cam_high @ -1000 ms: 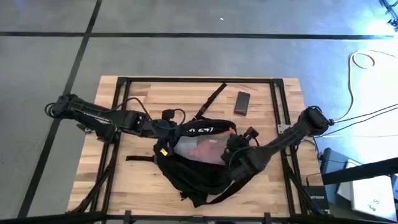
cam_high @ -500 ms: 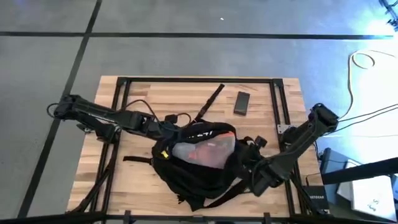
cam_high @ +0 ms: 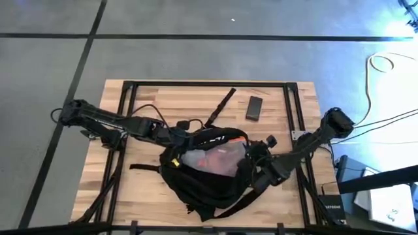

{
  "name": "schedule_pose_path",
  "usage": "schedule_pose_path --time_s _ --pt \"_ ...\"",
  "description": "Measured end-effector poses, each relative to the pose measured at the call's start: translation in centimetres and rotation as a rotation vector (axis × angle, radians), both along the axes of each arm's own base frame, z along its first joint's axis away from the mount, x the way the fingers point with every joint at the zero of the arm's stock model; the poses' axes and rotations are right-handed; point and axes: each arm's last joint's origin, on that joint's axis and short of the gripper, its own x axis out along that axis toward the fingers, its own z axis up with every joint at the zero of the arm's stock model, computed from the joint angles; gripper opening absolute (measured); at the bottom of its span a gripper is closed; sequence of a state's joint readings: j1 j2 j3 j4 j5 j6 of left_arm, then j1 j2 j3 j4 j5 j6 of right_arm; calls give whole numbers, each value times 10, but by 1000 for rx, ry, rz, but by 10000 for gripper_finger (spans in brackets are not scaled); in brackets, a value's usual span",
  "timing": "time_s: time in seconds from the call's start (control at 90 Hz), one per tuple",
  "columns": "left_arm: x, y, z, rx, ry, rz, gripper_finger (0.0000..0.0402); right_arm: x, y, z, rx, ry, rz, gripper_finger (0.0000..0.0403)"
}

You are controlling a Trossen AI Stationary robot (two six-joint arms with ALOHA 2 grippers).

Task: Unpack backpack
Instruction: Put the white zip bag into the black bag

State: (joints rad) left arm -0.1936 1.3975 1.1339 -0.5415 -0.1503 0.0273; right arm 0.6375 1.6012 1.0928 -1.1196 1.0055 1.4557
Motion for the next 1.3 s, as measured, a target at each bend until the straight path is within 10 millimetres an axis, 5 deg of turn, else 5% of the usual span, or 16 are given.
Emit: schedule_pose_path --time_s 0.278,0.633,0.933,1.1,1.3 --pt "4 0 4 -4 -54 7 1 9 7 -11 11 -28 95 7" --pt "16 -2 21 1 -280 14 1 37 19 -7 59 -53 315 2" --pt "13 -5 16 3 -219 2 1 -9 3 13 -68 -167 94 5" --pt "12 -6 17 12 -223 -11 1 -17 -3 2 22 -81 46 55" --pt "11 -6 17 15 -212 -12 1 -26 4 -11 150 122 123 191"
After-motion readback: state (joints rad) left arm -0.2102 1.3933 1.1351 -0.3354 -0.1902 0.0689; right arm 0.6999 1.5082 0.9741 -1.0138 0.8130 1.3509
